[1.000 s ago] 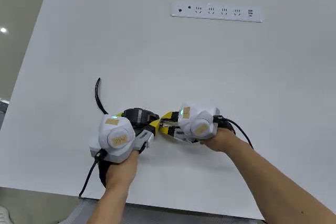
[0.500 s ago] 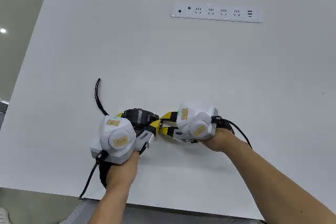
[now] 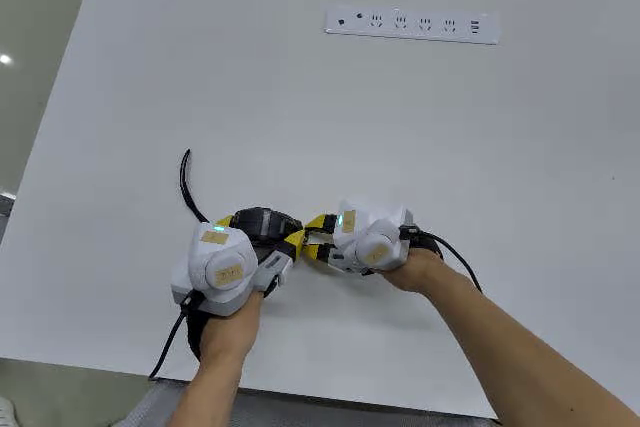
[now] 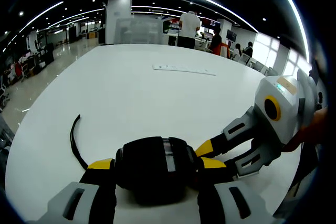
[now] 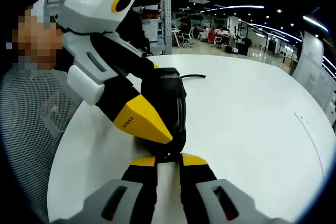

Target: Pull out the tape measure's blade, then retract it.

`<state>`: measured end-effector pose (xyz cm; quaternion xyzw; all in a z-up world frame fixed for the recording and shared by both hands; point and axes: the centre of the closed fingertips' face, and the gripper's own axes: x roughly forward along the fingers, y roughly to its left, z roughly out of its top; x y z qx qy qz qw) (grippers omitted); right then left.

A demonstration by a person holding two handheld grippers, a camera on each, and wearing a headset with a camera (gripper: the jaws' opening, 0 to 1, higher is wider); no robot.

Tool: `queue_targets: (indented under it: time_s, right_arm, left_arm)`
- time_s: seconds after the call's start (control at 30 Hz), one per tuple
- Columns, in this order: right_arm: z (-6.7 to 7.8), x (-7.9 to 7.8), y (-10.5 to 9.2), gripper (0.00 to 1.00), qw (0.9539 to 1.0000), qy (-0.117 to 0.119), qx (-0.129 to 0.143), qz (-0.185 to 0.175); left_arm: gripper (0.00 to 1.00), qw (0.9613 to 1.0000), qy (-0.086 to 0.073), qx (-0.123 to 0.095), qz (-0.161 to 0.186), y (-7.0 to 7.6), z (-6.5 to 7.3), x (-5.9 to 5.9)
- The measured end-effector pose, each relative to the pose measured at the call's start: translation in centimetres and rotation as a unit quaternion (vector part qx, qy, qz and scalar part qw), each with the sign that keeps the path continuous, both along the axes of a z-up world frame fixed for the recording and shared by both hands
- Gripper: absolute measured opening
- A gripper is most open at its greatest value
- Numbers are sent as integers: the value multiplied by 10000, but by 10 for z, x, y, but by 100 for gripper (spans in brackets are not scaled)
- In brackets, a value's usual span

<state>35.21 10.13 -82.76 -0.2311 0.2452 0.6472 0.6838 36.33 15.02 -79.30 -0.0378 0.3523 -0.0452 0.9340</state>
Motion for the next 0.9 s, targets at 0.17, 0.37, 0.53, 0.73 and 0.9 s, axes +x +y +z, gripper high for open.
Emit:
queue_targets:
  time_s: [0.17,0.37,0.53,0.73,0.9]
  right_arm:
    - [1,0,0,14,10000,-1,-17,-10]
    - [2,0,0,15,10000,-3,-7,-24]
    - [4,1,-1,16,10000,-16,-11,-31]
    - [5,3,-4,18,10000,-37,-27,-53]
    - [5,3,-6,19,10000,-50,-39,-76]
  left_arm:
    - [60,10000,-1,18,5,0,0,0]
    - [61,10000,-16,50,-10,0,0,0]
    - [61,9999,-19,89,-65,0,0,0]
    - [60,9998,-40,139,-141,-1,1,-1]
    - [62,9997,-32,150,-205,0,2,-3]
